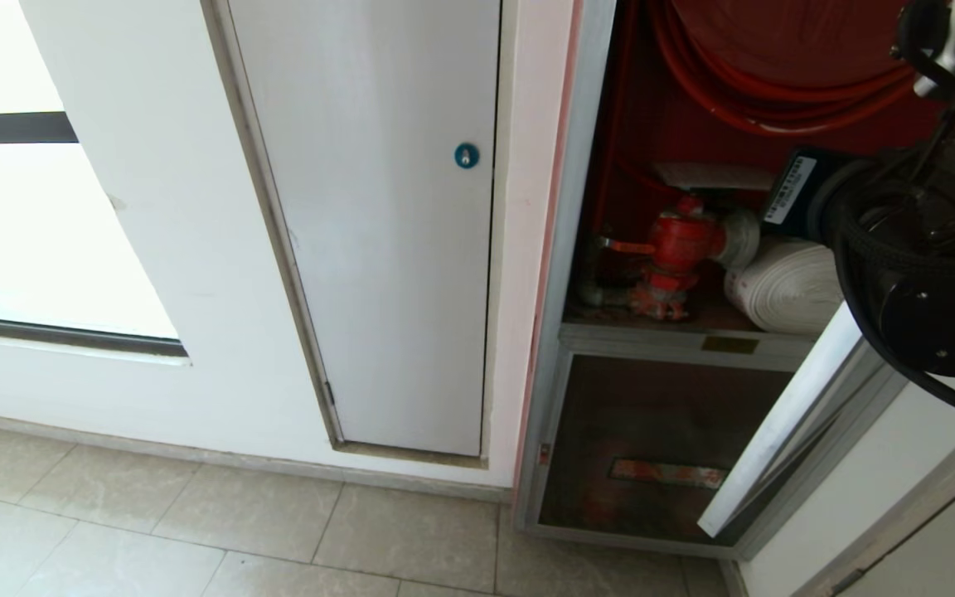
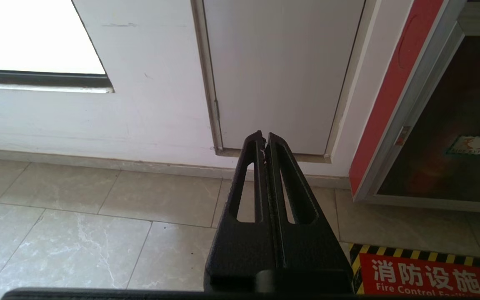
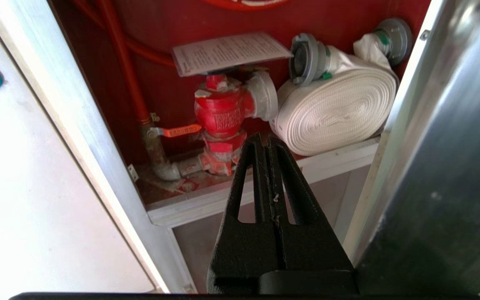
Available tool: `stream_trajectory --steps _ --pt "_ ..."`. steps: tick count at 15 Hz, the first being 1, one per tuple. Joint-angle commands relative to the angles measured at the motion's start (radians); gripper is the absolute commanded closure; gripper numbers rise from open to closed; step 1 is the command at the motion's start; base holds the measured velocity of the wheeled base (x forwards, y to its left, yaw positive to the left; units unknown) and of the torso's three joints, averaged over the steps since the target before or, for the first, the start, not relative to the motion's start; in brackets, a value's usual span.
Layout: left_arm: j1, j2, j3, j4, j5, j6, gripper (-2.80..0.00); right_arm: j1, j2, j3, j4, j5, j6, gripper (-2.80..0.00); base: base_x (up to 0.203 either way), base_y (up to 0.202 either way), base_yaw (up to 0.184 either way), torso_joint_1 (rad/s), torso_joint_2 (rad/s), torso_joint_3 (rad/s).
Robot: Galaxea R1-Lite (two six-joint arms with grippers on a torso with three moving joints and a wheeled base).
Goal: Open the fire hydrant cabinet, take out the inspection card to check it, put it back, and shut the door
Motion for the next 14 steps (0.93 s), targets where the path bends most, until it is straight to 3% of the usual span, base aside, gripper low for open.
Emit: stream_trajectory --steps 1,4,14 --pt "0.000 0.001 0.000 0.000 0.000 0.001 0.00 0.000 -0.005 0.017 -0.048 0.000 -0.033 0.00 0.000 0.000 0.000 0.000 0.00 0.000" --pt "0.000 0.001 0.000 0.000 0.000 0.001 0.00 0.000 -0.005 0.024 -0.140 0.045 -0.108 0.00 0.000 0.000 0.000 0.000 0.00 0.000" --pt "0.000 0.001 0.000 0.000 0.000 0.001 0.00 0.002 0.004 0.016 -0.150 0.169 -0.218 0.00 0.000 0.000 0.000 0.000 0.00 0.000"
